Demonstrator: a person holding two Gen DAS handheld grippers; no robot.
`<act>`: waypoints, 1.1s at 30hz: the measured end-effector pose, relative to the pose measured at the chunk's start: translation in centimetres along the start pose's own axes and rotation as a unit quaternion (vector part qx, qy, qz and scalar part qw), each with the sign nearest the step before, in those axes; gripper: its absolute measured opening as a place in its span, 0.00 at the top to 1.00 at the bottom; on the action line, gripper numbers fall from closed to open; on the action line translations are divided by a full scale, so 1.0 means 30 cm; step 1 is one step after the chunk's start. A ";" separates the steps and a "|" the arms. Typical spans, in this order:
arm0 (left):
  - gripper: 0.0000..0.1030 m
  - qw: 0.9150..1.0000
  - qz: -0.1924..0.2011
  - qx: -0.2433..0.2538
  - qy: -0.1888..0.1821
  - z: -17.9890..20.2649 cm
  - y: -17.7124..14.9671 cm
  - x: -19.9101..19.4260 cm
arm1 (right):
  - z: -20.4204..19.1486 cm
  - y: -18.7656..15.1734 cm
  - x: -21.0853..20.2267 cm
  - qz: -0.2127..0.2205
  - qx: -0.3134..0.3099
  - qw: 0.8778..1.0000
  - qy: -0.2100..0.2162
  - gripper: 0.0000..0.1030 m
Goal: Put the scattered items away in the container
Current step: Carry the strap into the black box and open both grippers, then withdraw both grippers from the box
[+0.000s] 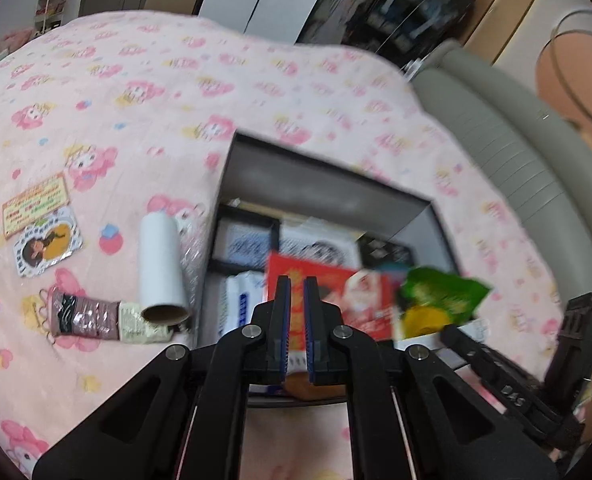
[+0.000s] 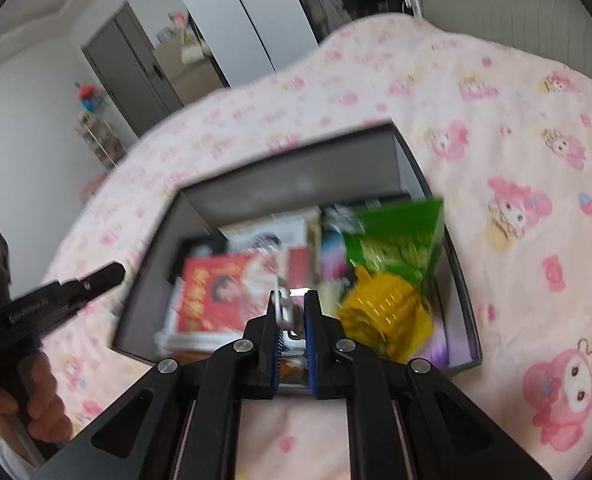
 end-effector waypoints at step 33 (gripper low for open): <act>0.62 0.990 -0.088 0.100 0.052 0.214 -0.130 0.122 | -0.022 -0.005 0.011 -0.044 -0.038 0.995 -0.079 0.60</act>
Point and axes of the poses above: each gripper's, at about its wrist camera, not at the fingertips, and x roughly the way its jaws point, z to its right, y to its top, the point moved 1 cm from there along x, roughly the way its jaws point, and after that the axes turned 6 degrees about y, right-handed, at the moved point
